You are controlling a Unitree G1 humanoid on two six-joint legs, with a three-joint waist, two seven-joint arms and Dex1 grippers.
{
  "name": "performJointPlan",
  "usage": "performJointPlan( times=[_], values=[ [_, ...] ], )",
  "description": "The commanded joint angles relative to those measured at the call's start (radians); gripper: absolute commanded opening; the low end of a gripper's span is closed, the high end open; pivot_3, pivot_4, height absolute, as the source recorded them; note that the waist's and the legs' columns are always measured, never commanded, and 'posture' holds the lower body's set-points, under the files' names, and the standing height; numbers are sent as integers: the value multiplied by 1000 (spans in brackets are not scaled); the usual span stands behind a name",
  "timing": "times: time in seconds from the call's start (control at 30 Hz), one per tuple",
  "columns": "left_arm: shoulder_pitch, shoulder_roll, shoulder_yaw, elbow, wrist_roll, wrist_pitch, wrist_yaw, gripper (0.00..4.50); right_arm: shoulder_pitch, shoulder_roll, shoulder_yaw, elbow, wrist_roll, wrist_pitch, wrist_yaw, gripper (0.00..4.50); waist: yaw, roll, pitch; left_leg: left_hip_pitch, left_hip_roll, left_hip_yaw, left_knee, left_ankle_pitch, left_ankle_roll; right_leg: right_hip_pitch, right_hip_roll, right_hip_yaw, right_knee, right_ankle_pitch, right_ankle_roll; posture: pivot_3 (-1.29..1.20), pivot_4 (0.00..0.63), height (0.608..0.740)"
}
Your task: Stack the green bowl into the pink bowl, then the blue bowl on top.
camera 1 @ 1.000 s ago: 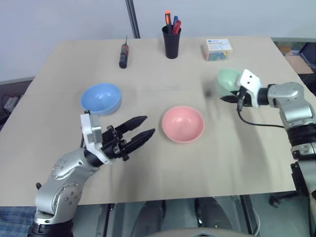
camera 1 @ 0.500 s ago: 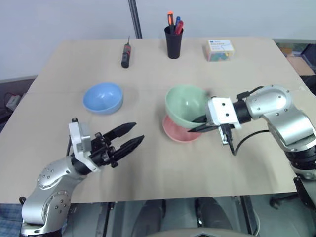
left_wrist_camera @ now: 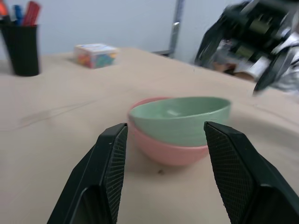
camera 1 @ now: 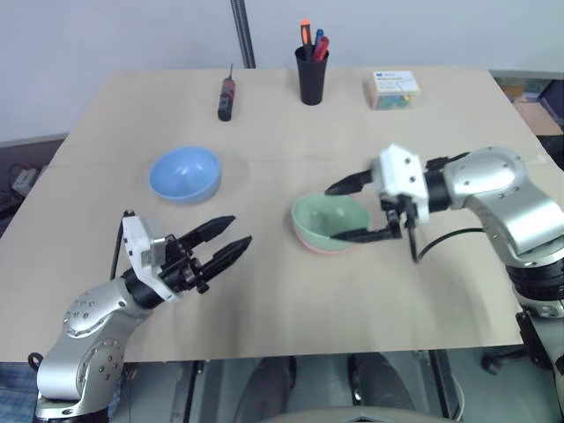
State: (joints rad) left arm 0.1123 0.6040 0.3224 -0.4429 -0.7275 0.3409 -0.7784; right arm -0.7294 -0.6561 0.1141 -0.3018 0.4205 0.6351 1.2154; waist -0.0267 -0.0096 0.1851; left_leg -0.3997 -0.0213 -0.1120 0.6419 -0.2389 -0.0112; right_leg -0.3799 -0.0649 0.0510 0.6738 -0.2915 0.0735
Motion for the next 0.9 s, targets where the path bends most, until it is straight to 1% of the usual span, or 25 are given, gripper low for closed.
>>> performJointPlan(
  times=[0.03,0.1,0.2,0.3,0.63,0.9],
  values=[
    [-43,26,43,28,38,47,100,2760,63,-36,-132,43,74,3,-7,3687,4,0,0,0,0,0,0,0,0,0,0,0,0,0,0,0,150,740],
    [-53,43,41,62,93,61,143,2760,102,-49,-196,61,112,18,-26,3687,7,0,0,0,-1,1,0,0,0,0,0,0,0,0,0,0,150,740],
    [-66,70,25,97,173,67,180,2760,152,-83,-246,62,136,1,-25,3687,5,0,0,0,-2,3,0,0,0,-1,0,2,0,0,0,0,150,740],
    [-118,97,0,153,232,50,171,2760,190,-107,-291,44,172,12,-38,3687,9,0,0,0,-2,3,-1,0,0,-1,1,1,0,0,0,0,150,740],
    [-322,144,-76,367,354,-4,98,2760,225,-94,-314,1,211,-76,-72,3687,8,0,0,0,-2,5,-1,0,0,-1,1,1,1,0,0,0,150,740],
    [-451,143,-142,548,443,-73,54,2760,222,-92,-295,-2,204,-108,-105,3687,9,0,0,0,-3,5,0,0,0,-1,1,1,1,0,0,0,150,740]
  ],
)
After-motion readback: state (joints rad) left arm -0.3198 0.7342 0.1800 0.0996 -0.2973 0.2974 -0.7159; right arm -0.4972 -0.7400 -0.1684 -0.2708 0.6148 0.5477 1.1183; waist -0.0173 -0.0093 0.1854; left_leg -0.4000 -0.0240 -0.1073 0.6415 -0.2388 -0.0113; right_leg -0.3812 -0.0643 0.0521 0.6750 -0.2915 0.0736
